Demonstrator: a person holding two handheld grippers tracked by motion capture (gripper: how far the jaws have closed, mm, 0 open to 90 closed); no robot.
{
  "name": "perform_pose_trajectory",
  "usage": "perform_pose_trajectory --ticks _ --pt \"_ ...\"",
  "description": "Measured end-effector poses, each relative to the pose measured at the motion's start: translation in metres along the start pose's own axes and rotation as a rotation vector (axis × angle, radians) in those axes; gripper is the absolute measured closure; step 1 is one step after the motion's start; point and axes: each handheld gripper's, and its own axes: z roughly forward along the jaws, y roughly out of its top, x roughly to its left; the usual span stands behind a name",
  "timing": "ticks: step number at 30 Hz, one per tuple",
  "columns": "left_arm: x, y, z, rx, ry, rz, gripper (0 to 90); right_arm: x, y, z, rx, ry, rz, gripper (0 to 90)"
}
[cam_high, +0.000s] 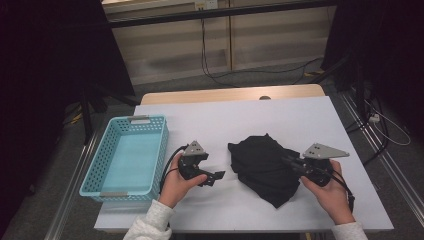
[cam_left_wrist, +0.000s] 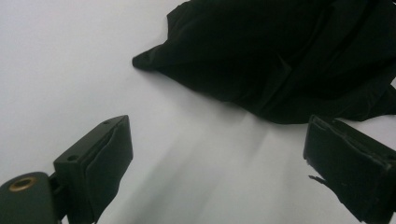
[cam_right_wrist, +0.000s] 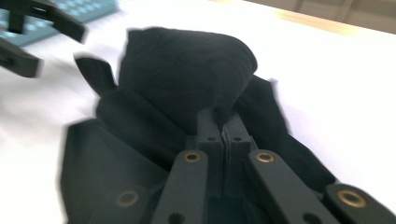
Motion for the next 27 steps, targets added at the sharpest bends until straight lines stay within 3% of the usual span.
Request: perform_pose_trajectory --ticks 3,7,10,17,18,21,22,27 --pt "0.000 0.003 0.003 0.002 -0.007 0.008 8.0 -0.007 -0.006 -0.006 -0.004 -0.025 0.016 88.4" --pt "0.000 0.004 0.007 0.005 -0.008 0.006 8.0 0.002 -0.008 -0.004 -0.012 -0.013 -0.005 88.4" --pt "0.000 0.005 0.007 0.004 -0.007 0.005 8.0 0.019 -0.008 0.009 0.012 0.052 -0.035 88.4" --pt "0.002 0.003 0.003 0.001 -0.003 0.001 8.0 0.045 -0.012 0.031 0.060 0.138 -0.089 88.3" --pt "0.003 0.002 0.002 -0.003 -0.005 -0.010 8.0 0.055 -0.011 0.037 0.066 0.174 -0.107 88.1" --pt "0.004 0.001 0.000 -0.004 0.001 -0.016 8.0 0.064 -0.010 0.041 0.064 0.207 -0.115 88.1" --pt "0.005 0.001 -0.002 -0.008 0.004 -0.020 8.0 0.074 -0.009 0.046 0.073 0.240 -0.127 87.7" --pt "0.005 0.000 -0.004 -0.013 0.009 -0.027 8.3 0.089 -0.012 0.056 0.107 0.279 -0.169 87.3"
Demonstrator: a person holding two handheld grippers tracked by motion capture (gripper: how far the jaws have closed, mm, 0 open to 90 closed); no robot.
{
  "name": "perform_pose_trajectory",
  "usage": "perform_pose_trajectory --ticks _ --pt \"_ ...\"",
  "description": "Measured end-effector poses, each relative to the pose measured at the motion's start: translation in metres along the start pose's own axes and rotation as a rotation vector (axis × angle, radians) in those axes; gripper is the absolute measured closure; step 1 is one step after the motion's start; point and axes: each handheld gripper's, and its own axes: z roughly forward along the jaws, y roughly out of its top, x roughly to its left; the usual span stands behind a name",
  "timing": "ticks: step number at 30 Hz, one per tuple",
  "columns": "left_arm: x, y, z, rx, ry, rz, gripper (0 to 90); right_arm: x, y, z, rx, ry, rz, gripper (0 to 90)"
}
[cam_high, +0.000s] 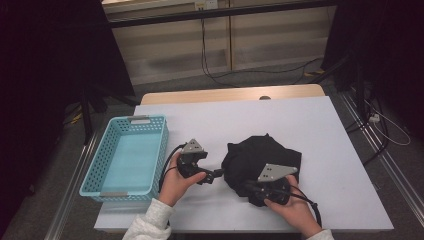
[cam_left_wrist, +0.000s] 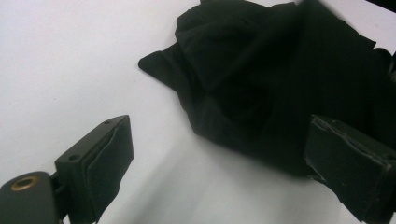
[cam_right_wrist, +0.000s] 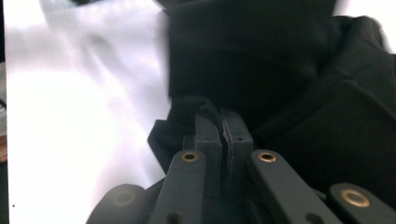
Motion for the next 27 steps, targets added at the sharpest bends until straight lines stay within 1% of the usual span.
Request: perform_pose_trajectory --ticks 1,3,4,5,6,7,8,10,11,12,13,14,15,16,17,18,20,21,22,23,24,25,27 --pt "0.000 0.000 0.000 -0.003 -0.001 -0.005 8.4 0.003 0.000 0.005 0.013 0.009 -0.004 87.2" --pt "0.001 -0.001 0.000 -0.003 -0.004 -0.007 8.4 0.004 0.000 0.007 0.019 0.012 -0.009 85.9" --pt "0.001 -0.001 0.000 -0.001 -0.003 -0.008 8.4 0.005 0.000 0.009 0.025 0.018 -0.010 82.5" --pt "0.001 -0.001 -0.001 -0.006 0.000 -0.014 8.4 0.007 0.001 0.011 0.029 0.029 -0.013 75.7" --pt "0.001 0.000 -0.001 -0.005 -0.001 -0.016 8.5 0.008 0.001 0.011 0.028 0.030 -0.017 72.2" --pt "0.001 0.000 -0.001 -0.005 -0.001 -0.016 8.5 0.008 0.001 0.011 0.028 0.030 -0.017 72.2" --pt "0.001 0.000 -0.002 -0.005 0.002 -0.014 8.5 0.009 0.002 0.010 0.027 0.030 -0.014 69.2" --pt "0.001 -0.001 -0.001 -0.009 0.002 -0.018 8.5 0.008 0.005 0.007 0.020 0.023 -0.010 66.7" --pt "0.002 -0.001 0.000 -0.005 0.001 -0.019 8.6 0.008 0.008 0.003 0.008 0.015 -0.005 61.5" --pt "0.002 -0.001 0.000 -0.005 0.001 -0.019 8.6 0.008 0.008 0.003 0.008 0.015 -0.005 61.5" --pt "0.003 -0.002 0.000 0.002 0.002 -0.021 8.7 0.006 0.012 -0.002 0.001 -0.001 0.000 57.9" --pt "0.003 -0.002 0.000 0.002 0.002 -0.021 8.7 0.005 0.013 -0.005 -0.007 -0.006 0.006 55.5" --pt "0.003 -0.002 0.001 -0.002 0.003 -0.028 8.7 0.005 0.013 -0.005 -0.007 -0.006 0.006 55.5" --pt "0.003 -0.003 0.000 -0.001 0.009 -0.028 8.7 0.003 0.015 -0.008 -0.015 -0.016 0.014 53.8" --pt "0.004 -0.003 0.000 -0.001 0.010 -0.031 8.8 -0.002 0.018 -0.017 -0.031 -0.044 0.029 52.1" --pt "0.004 -0.003 -0.001 0.000 0.010 -0.031 8.8 -0.002 0.018 -0.017 -0.031 -0.044 0.029 52.1" --pt "0.005 -0.003 -0.002 -0.007 0.014 -0.035 8.8 -0.009 0.021 -0.026 -0.063 -0.076 0.060 49.2" --pt "0.006 -0.003 -0.002 -0.006 0.014 -0.036 8.8 -0.018 0.022 -0.034 -0.097 -0.109 0.089 45.7" --pt "0.006 -0.003 -0.002 -0.007 0.012 -0.040 8.8 -0.018 0.022 -0.034 -0.097 -0.109 0.089 45.7" --pt "0.007 -0.004 -0.003 -0.008 0.016 -0.044 8.8 -0.026 0.022 -0.038 -0.109 -0.151 0.129 40.5" --pt "0.007 -0.004 -0.003 -0.008 0.016 -0.044 8.8 -0.026 0.022 -0.038 -0.109 -0.151 0.129 40.5" --pt "0.008 -0.004 -0.004 -0.009 0.025 -0.047 8.8 -0.032 0.019 -0.037 -0.110 -0.169 0.152 38.2" --pt "0.008 -0.005 -0.005 -0.011 0.026 -0.051 8.8 -0.032 0.017 -0.034 -0.103 -0.166 0.151 38.0"
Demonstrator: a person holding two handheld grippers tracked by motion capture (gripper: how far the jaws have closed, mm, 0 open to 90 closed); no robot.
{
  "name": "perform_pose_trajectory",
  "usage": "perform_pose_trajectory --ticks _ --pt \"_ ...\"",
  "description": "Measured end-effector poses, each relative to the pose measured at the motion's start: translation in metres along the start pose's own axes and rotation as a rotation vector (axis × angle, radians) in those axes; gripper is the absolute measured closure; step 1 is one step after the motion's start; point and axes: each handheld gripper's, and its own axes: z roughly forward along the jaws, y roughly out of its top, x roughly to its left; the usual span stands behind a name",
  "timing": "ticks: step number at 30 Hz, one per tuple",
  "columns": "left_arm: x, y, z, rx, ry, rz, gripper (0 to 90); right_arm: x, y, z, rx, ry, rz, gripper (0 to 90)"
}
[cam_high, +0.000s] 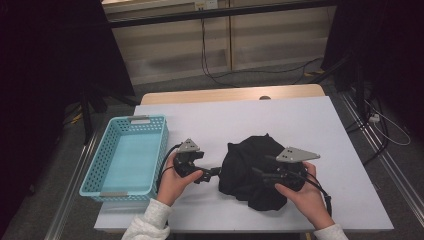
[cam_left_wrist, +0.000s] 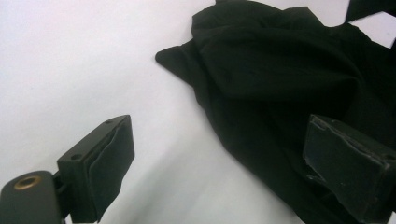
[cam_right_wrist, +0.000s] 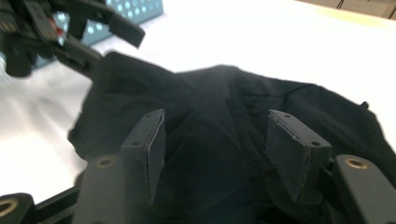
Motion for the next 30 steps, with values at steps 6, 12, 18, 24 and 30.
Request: perform_pose_trajectory --ticks 6,12,18,24,30 --pt "-0.002 0.000 -0.002 -0.001 -0.001 0.003 8.9 0.003 -0.016 0.025 0.085 0.025 -0.016 63.6" --pt "-0.003 0.000 -0.002 0.001 -0.009 0.004 9.1 0.009 -0.018 0.028 0.068 0.058 -0.033 84.8" --pt "-0.005 0.003 -0.006 -0.022 -0.017 -0.006 9.2 0.016 -0.017 0.028 0.054 0.069 -0.050 85.2" --pt "-0.008 0.005 -0.006 -0.028 -0.035 -0.010 11.0 0.030 -0.015 0.032 0.040 0.100 -0.083 83.6" --pt "-0.011 0.004 -0.004 -0.019 -0.055 -0.018 13.8 0.014 -0.004 0.012 -0.007 0.004 -0.065 55.4"
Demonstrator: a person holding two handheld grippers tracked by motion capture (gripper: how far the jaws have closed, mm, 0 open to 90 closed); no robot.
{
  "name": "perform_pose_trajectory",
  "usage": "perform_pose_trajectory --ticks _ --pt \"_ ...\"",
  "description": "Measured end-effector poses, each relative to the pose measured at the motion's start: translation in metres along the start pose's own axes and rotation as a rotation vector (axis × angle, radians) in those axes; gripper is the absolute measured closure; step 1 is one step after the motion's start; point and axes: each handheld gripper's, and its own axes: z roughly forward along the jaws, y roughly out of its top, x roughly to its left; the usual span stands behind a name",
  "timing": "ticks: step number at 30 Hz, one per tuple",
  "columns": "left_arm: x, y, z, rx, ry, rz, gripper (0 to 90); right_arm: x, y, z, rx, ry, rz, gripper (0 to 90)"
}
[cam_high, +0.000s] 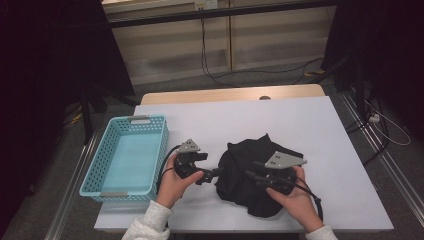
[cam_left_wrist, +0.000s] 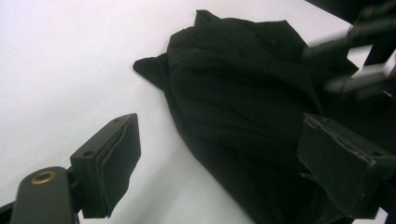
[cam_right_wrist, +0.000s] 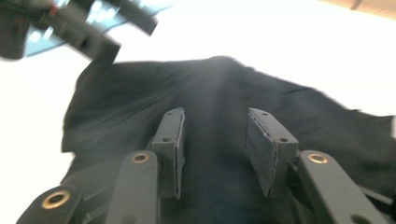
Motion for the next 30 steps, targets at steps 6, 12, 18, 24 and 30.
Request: perform_pose_trajectory --ticks 6,12,18,24,30 --pt "-0.004 0.004 0.000 -0.012 -0.011 -0.010 14.5 -0.022 0.006 -0.025 -0.067 -0.084 0.068 41.8" --pt "-0.009 0.011 0.011 0.010 -0.014 0.031 14.7 -0.049 -0.007 -0.044 -0.045 -0.206 0.119 32.2" --pt "-0.016 0.022 0.028 0.032 -0.017 0.058 13.5 -0.059 -0.022 -0.046 -0.010 -0.233 0.158 29.3" --pt "-0.023 0.035 0.037 0.039 -0.019 0.093 19.3 -0.064 -0.027 -0.047 0.000 -0.244 0.182 28.2" --pt "-0.033 0.039 0.060 0.077 -0.058 0.106 23.9 -0.068 -0.032 -0.046 0.012 -0.251 0.186 27.6"
